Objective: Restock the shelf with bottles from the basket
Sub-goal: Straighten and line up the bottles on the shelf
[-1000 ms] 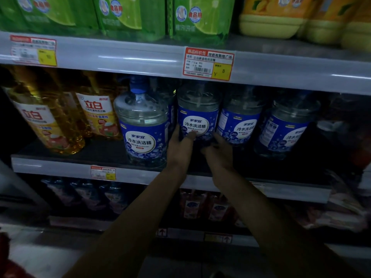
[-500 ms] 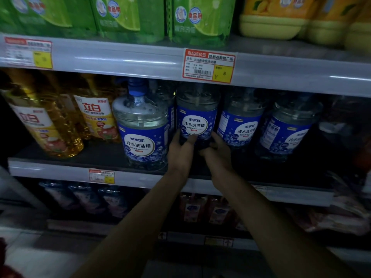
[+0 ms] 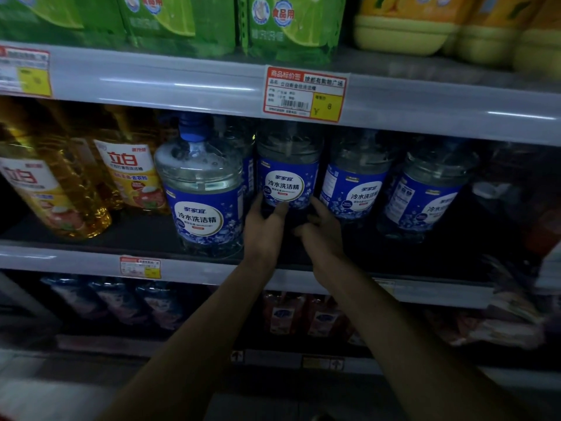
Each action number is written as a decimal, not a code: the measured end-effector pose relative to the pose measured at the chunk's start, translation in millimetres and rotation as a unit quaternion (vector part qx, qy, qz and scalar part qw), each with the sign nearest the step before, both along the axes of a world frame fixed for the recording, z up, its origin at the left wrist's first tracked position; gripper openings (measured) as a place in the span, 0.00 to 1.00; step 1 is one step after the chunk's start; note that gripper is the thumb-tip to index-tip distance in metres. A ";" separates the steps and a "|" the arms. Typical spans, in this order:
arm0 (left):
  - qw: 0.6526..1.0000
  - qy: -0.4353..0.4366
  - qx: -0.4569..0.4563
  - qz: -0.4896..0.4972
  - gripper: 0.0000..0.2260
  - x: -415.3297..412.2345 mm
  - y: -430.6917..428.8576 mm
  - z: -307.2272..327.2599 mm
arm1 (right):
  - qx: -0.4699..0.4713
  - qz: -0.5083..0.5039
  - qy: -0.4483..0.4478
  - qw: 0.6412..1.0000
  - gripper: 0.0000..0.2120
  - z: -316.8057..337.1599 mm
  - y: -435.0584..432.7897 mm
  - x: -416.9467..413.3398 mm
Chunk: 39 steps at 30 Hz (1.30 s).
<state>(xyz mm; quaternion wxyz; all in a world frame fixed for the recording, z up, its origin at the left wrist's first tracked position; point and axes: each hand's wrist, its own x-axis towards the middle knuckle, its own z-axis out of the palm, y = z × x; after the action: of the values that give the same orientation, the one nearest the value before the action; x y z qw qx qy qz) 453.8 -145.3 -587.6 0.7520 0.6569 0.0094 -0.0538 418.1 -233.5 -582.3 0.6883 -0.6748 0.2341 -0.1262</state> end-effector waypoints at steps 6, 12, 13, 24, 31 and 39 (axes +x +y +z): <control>1.000 -0.010 0.003 0.000 0.31 -1.8 -0.6 -0.6 | 0.006 0.006 -0.002 1.000 0.40 2.7 0.5 1.2; 1.000 -0.005 -0.001 -0.009 0.35 -3.3 -0.1 -0.1 | -0.001 0.025 -0.002 1.000 0.40 1.2 -2.4 0.6; 1.000 -0.005 0.002 -0.011 0.35 -3.8 0.1 -0.4 | -0.003 0.029 -0.003 1.000 0.40 0.7 -1.3 0.7; 0.999 -0.025 0.015 -0.022 0.24 -5.4 3.5 1.0 | -0.018 0.037 -0.023 0.999 0.40 -6.6 1.0 5.6; 0.990 -0.061 0.119 -0.041 0.22 -19.9 17.8 7.5 | -0.164 0.030 0.035 0.985 0.32 2.7 -11.9 -11.8; 0.916 -0.190 0.342 -0.090 0.27 -48.4 46.6 18.9 | -0.449 0.090 0.041 0.888 0.33 4.7 -46.0 -69.7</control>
<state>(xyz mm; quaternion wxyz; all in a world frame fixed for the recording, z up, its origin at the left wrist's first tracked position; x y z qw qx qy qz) 405.4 -98.7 -568.6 0.4605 0.8701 -0.1752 0.0107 348.4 -279.5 -577.6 0.3098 -0.9346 0.1188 -0.1282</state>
